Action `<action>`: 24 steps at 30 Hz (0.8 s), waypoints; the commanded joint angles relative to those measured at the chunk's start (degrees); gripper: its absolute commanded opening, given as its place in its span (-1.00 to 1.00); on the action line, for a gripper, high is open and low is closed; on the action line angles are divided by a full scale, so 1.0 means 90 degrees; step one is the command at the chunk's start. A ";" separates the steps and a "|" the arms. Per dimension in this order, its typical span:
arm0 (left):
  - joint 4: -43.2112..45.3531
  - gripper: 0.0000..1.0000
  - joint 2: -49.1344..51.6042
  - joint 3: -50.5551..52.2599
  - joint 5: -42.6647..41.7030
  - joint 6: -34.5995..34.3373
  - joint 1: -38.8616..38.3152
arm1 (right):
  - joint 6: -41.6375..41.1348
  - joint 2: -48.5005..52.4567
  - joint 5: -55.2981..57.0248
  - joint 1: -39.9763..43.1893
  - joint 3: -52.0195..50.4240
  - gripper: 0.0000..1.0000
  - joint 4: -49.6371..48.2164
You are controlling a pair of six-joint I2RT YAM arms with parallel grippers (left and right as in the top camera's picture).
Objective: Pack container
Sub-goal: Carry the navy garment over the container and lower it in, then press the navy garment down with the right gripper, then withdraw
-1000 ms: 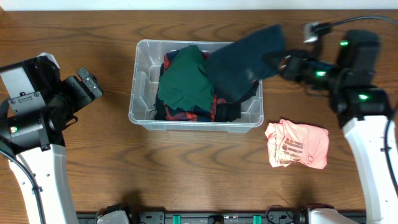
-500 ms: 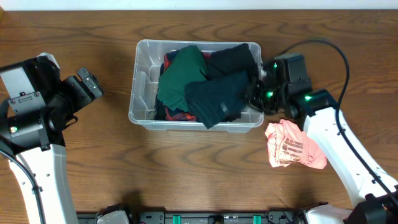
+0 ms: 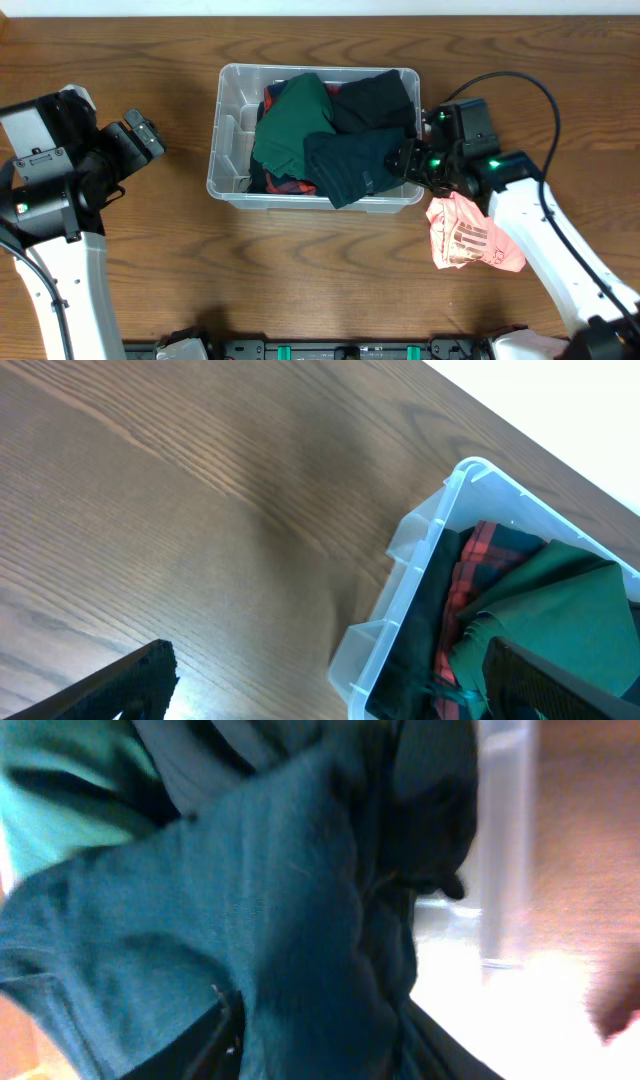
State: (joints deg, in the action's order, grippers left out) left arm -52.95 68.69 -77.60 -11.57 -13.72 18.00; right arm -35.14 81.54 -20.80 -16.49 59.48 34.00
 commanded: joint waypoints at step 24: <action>-0.0019 0.96 0.0012 0.0015 0.0078 -0.0012 0.0034 | 0.1418 0.1360 -0.0605 -0.1622 0.0707 -0.92 -0.1443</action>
State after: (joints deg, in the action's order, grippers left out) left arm -52.95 68.69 -77.60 -11.57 -13.72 18.00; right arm -27.79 89.47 -21.89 -28.36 65.93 21.63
